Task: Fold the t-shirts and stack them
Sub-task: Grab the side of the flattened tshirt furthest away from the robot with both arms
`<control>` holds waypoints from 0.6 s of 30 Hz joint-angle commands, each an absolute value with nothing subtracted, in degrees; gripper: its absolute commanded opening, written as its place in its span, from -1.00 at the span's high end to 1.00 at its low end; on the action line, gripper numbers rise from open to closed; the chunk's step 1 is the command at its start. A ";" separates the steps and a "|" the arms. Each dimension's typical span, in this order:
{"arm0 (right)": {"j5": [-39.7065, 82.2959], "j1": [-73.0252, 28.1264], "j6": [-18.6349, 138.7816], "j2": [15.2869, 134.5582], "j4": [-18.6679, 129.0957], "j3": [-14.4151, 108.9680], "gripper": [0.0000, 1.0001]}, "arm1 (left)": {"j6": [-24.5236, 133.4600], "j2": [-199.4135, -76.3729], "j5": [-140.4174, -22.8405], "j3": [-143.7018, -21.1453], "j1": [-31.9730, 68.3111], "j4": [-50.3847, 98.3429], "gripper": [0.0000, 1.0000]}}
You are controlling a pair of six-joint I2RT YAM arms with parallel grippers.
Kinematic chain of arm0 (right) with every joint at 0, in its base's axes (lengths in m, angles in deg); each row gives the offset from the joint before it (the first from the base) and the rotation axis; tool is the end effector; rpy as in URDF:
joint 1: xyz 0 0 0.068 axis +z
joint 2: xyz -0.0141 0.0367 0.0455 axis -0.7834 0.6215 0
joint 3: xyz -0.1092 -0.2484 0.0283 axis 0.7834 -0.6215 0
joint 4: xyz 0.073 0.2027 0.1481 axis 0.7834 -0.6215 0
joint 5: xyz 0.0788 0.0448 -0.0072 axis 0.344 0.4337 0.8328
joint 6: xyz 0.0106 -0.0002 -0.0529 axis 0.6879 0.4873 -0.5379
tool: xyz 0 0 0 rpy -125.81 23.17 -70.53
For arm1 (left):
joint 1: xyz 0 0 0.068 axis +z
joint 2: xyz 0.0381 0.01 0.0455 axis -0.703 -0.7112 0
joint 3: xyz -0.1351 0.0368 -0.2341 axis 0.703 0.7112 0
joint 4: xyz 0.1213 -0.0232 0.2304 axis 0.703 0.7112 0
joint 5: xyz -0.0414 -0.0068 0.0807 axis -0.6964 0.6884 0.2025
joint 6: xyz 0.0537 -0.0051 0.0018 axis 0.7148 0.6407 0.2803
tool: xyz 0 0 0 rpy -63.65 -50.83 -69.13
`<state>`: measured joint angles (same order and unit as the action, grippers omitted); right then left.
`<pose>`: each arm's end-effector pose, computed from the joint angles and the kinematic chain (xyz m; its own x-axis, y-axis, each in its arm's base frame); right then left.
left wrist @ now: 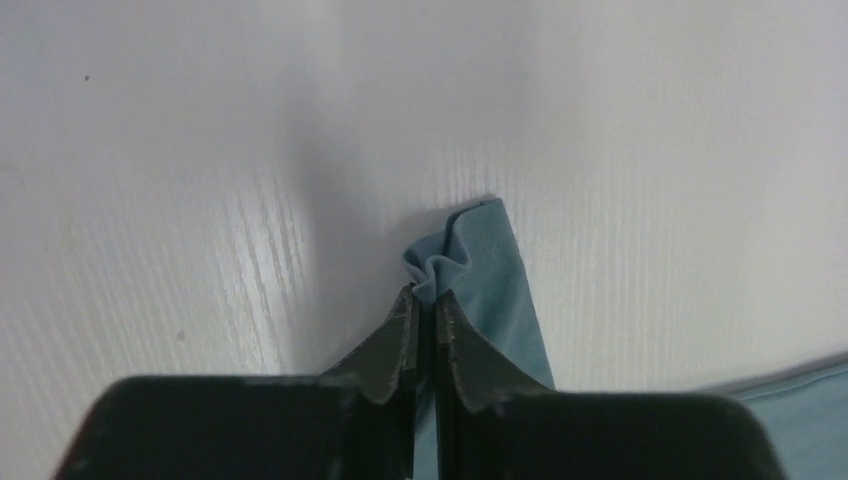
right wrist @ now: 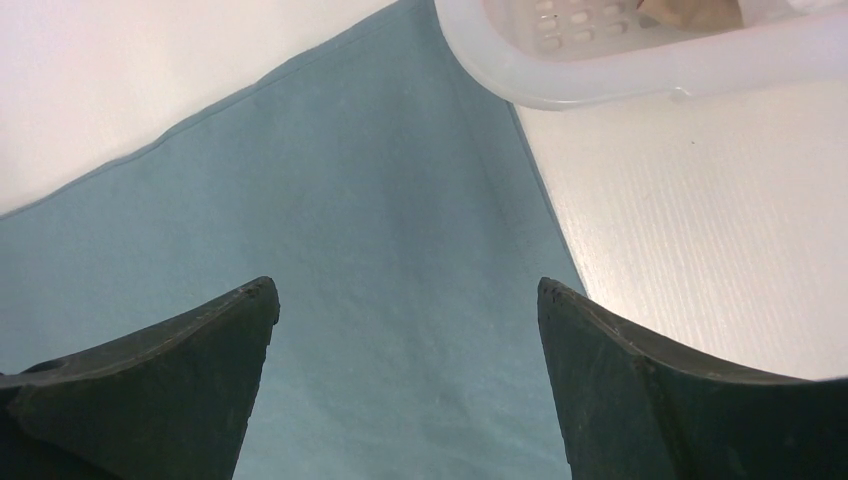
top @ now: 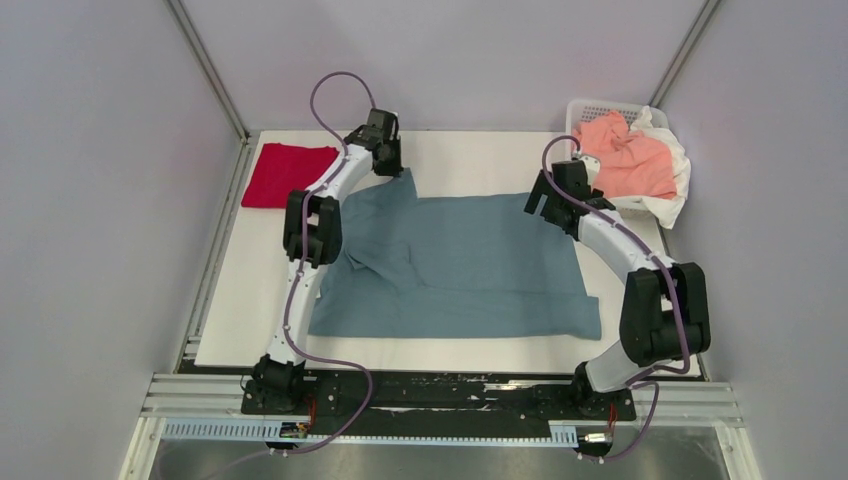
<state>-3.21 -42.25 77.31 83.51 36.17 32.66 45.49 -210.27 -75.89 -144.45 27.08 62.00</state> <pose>0.3314 0.0438 0.2320 -0.6583 0.2871 -0.6959 0.3325 0.9402 0.0734 0.5397 -0.1728 0.1716 -0.7943 -0.1162 -0.5963 0.0537 0.9643 -0.2595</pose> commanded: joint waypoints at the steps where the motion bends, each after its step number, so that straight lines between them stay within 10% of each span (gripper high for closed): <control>1: -3.70 -42.65 77.00 81.15 37.20 33.19 -1.00 | 47.97 -208.90 -74.12 -145.03 27.05 63.43 0.97; 18: -13.69 -40.97 81.95 117.24 25.14 72.15 -0.77 | 52.03 -201.11 -72.45 -136.63 26.21 57.49 1.00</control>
